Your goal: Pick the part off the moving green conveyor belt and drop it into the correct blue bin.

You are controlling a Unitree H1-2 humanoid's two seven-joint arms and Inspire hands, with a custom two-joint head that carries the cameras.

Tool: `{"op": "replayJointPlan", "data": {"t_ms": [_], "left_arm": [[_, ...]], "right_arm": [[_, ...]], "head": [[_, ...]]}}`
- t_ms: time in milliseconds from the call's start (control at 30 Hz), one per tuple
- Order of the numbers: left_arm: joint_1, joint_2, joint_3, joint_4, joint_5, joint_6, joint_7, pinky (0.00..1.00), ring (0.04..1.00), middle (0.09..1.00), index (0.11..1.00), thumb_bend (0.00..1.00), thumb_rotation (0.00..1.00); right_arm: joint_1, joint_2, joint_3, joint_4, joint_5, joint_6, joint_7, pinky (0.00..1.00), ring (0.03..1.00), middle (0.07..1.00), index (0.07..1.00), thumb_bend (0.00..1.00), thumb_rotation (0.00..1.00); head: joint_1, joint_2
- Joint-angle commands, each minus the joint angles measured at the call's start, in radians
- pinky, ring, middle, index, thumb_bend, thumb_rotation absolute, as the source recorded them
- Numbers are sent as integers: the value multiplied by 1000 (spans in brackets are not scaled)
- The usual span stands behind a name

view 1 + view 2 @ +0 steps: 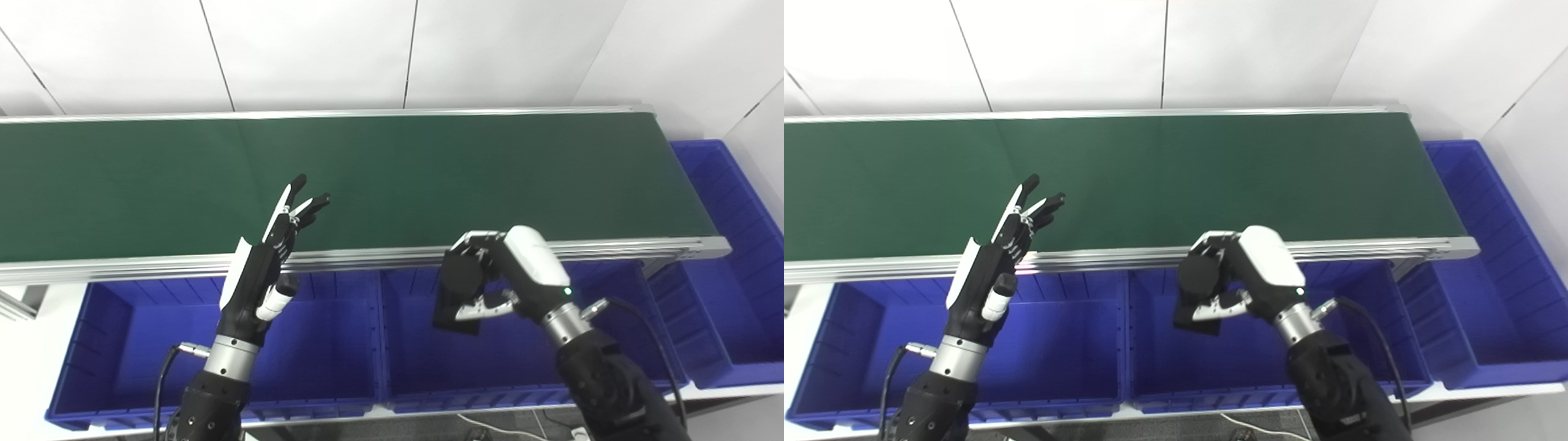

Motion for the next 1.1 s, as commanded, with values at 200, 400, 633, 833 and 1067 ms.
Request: {"op": "replayJointPlan", "data": {"t_ms": [200,400,633,833,1067], "left_arm": [[-7,-5,-1,-16,-5,-39,-8,914,910,877,1000,804,1000],[-3,-10,1,-21,2,-39,-6,915,908,873,1000,798,1000],[1,-11,-3,-25,2,-38,-10,930,908,877,1000,811,1000],[7,-14,-4,-30,9,-38,-8,925,903,873,1000,820,1000],[14,-15,-6,-45,12,-34,-9,921,901,870,1000,798,1000]], "right_arm": [[-22,0,51,80,-58,-116,-51,291,340,409,518,521,0],[-56,-9,86,167,-99,-158,-79,264,312,395,512,520,0],[-113,-3,124,309,-123,-181,-88,304,364,424,514,523,0],[-167,-1,165,405,-147,-167,-79,358,417,465,500,525,0],[-200,1,198,486,-153,-175,-88,359,403,481,531,514,0]], "head": [[5,-1],[10,0],[16,2],[23,3],[28,8]]}}
